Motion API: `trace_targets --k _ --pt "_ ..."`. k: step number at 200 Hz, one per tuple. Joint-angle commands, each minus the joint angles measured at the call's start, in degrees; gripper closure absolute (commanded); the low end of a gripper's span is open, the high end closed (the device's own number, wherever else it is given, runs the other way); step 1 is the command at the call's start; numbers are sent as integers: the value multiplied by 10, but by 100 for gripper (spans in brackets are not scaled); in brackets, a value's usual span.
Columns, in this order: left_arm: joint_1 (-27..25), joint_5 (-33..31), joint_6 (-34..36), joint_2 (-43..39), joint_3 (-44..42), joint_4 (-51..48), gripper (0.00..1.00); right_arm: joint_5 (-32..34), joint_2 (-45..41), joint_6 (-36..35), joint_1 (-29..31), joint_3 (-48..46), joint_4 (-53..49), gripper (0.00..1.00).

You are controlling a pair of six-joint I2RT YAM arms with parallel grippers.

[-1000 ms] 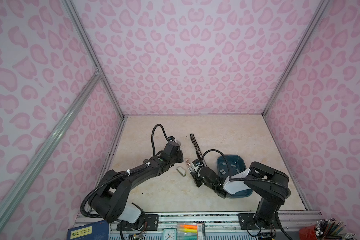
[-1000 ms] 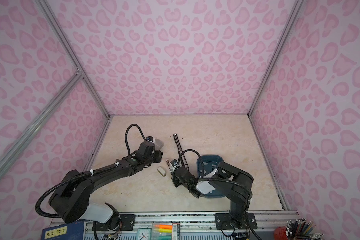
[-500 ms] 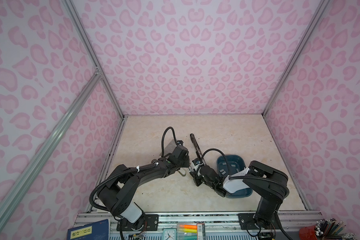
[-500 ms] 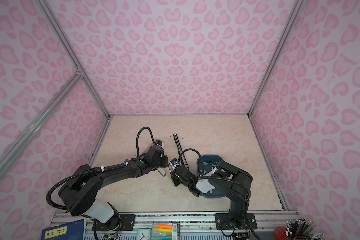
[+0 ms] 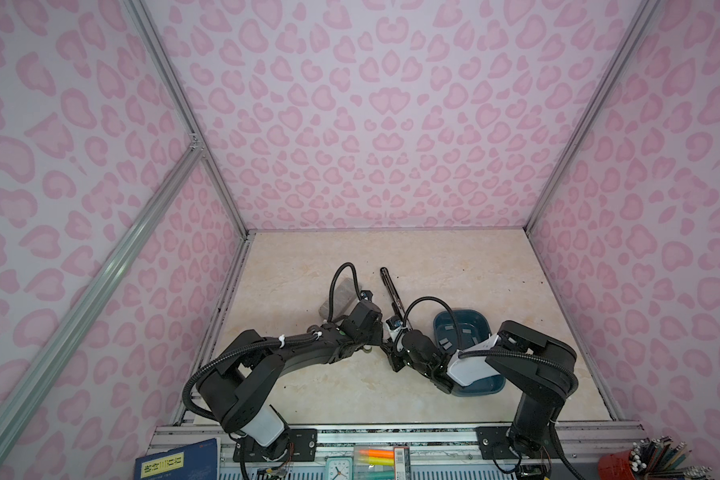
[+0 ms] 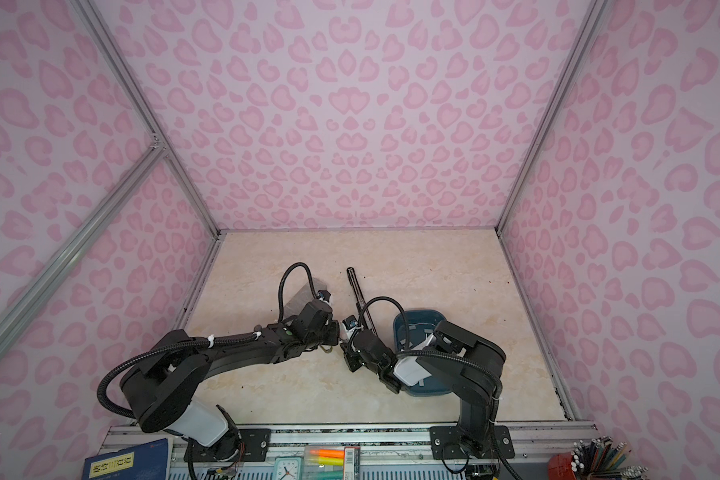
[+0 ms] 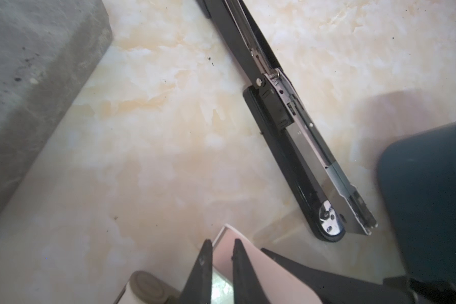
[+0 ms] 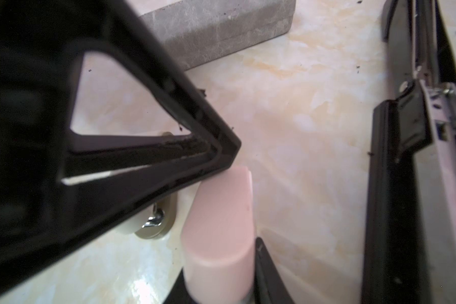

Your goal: Load the staples into the stapler

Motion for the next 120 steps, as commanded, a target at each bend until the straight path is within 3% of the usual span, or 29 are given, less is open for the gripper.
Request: trace_targets --k 1,120 --pt "-3 0 -3 7 -3 27 82 -6 3 8 -5 -4 -36 72" --pt "-14 -14 2 1 -19 30 67 2 -28 6 -6 -35 -11 46"
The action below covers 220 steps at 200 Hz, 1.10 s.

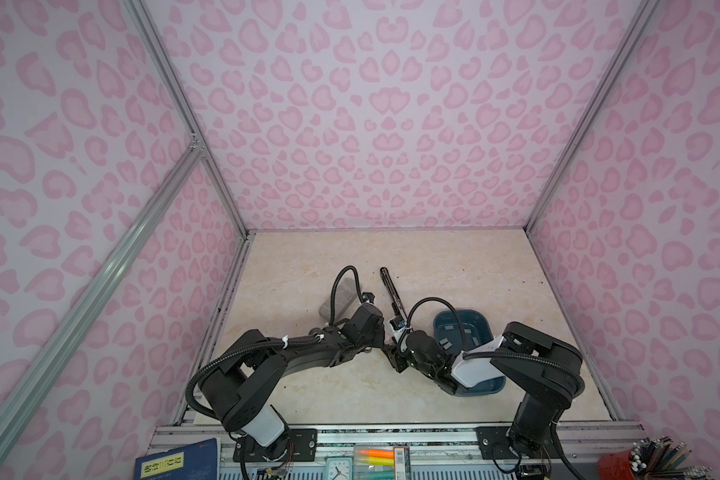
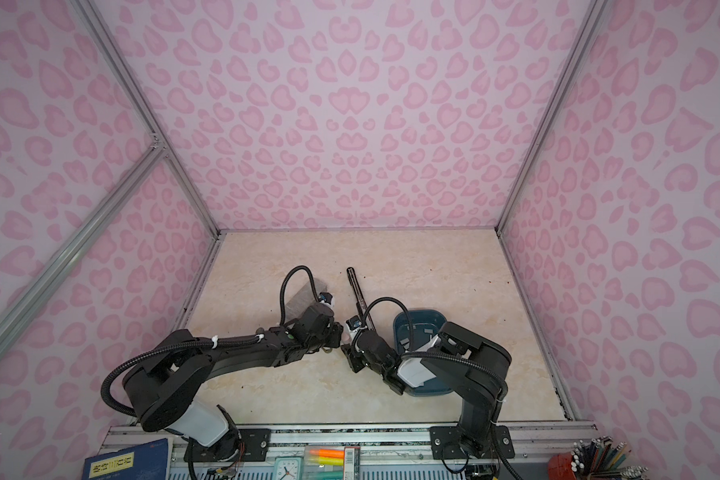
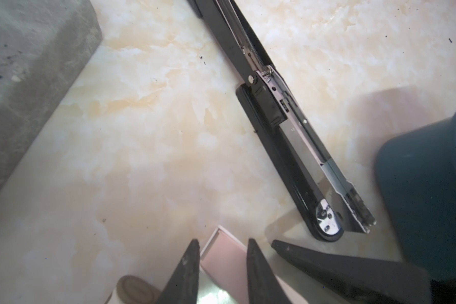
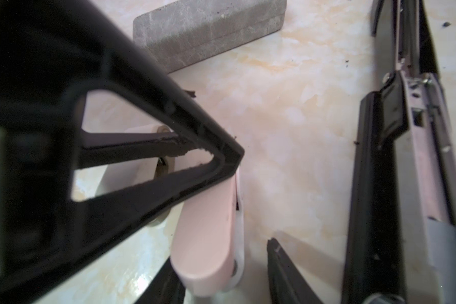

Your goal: Load the staples into the stapler

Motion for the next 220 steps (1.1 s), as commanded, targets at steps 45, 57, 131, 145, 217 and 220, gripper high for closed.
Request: trace_targets --k 45,57,131,145,217,220 --pt "-4 -6 1 -6 -6 -4 67 -10 -40 -3 0 -52 37 41" --pt "-4 -6 1 -7 -7 -3 67 -15 -49 -5 0 -65 56 41" --pt "-10 -5 10 5 -4 0 71 -16 -118 -22 -1 -116 99 55" --pt "-11 -6 11 4 -5 -1 71 -12 -114 -21 -1 -111 100 57" --pt "-13 -11 13 9 -13 8 75 -10 -74 -16 -6 -48 55 64" --pt "-12 -11 13 11 -14 8 75 -11 -73 -15 -7 -46 52 64"
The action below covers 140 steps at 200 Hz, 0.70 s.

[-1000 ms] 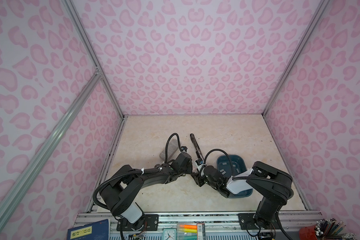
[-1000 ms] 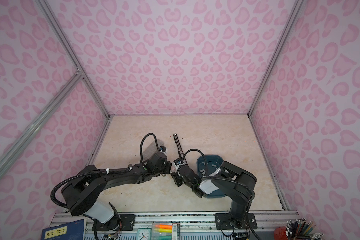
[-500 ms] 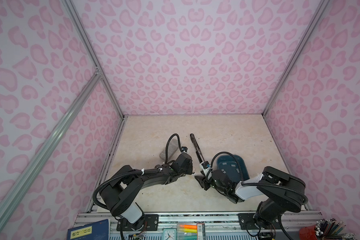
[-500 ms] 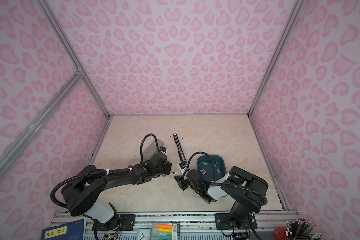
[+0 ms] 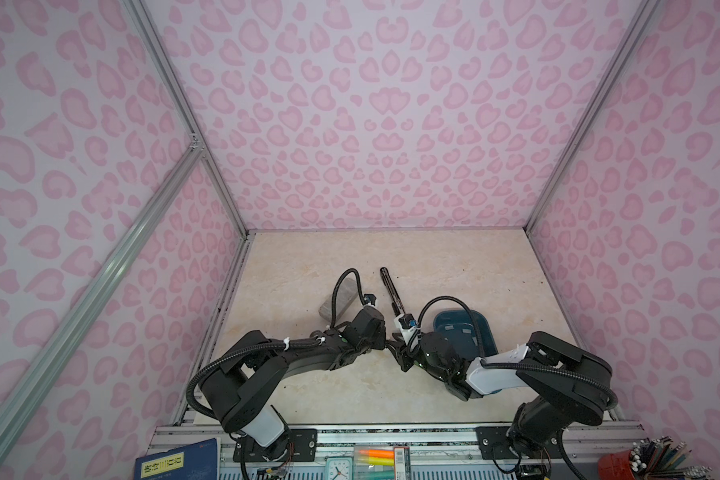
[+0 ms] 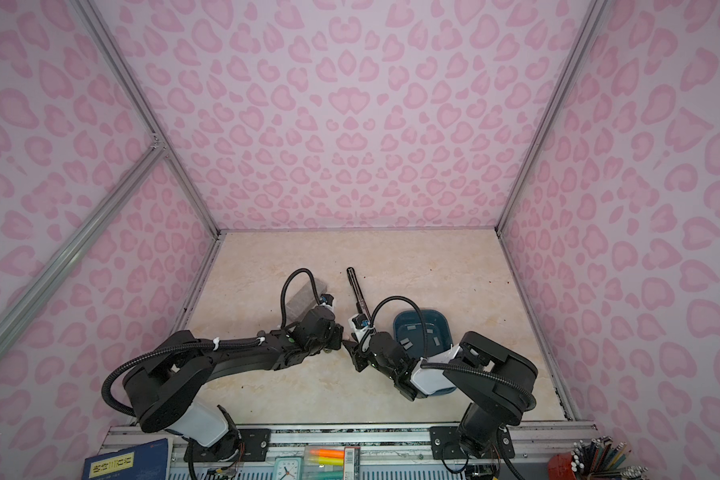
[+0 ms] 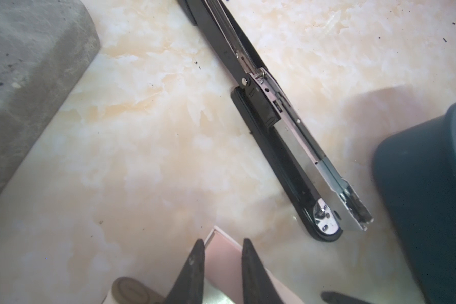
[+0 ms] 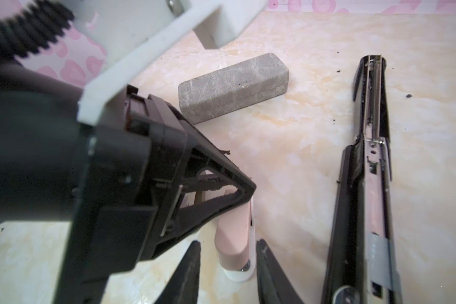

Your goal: Load the staples into the stapler

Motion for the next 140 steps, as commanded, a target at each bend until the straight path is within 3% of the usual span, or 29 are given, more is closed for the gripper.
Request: trace_targets --k 1,60,140 --pt "-1 6 6 11 -1 -15 75 12 8 2 -3 7 -16 64" --pt "-4 4 6 -1 -8 -12 77 9 35 6 -3 20 -17 67" --pt "-9 -1 5 -26 -26 -12 77 9 12 -2 -3 0 0 70"
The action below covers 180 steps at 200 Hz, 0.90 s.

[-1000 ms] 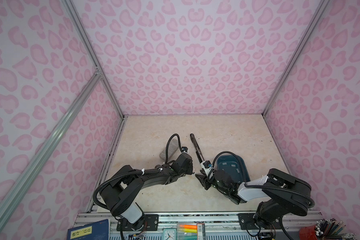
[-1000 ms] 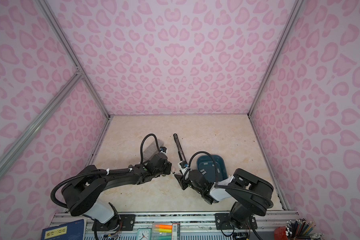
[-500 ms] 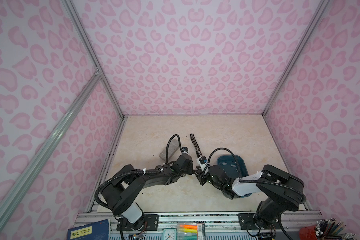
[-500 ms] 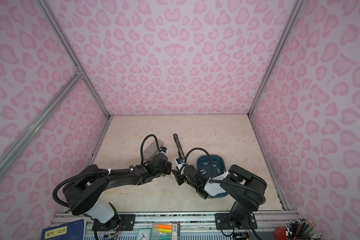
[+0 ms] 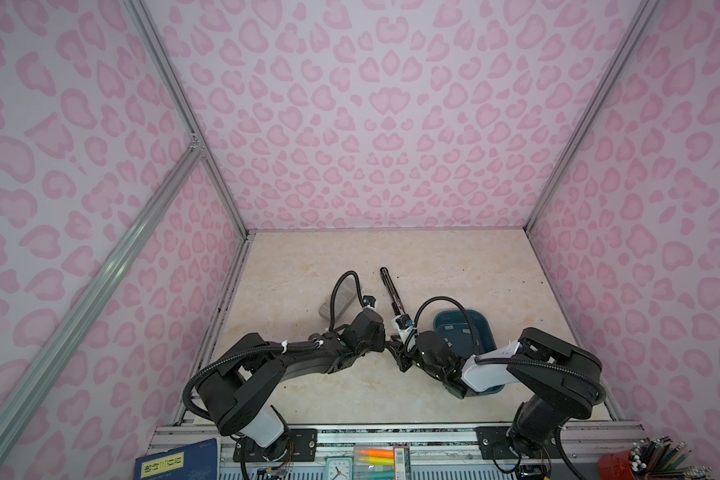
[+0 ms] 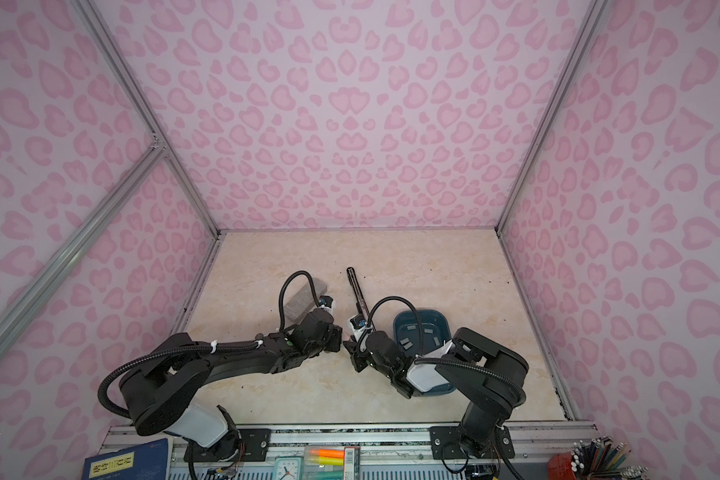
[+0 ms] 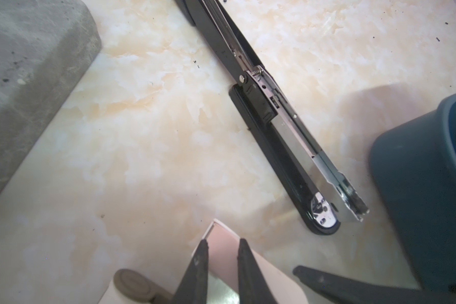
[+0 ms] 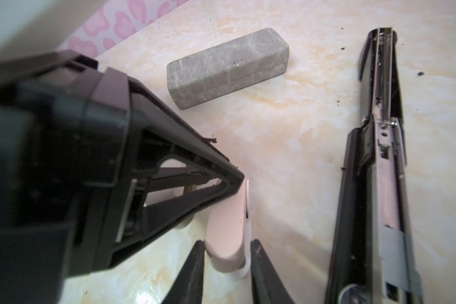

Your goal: Load the staples into the stapler

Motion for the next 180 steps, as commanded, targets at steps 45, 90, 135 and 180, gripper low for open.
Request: trace_targets --k 45,90,135,180 --pt "-27 -16 5 1 6 -36 77 9 -31 -12 -2 -17 12 72" --pt "-37 -35 5 8 12 -49 78 10 -19 -9 -2 -1 -1 75" --pt "-38 -41 1 -7 0 -50 78 5 15 -4 -2 33 -19 79" --pt "-38 -47 0 -14 -8 -52 79 1 29 -1 -2 34 -15 80"
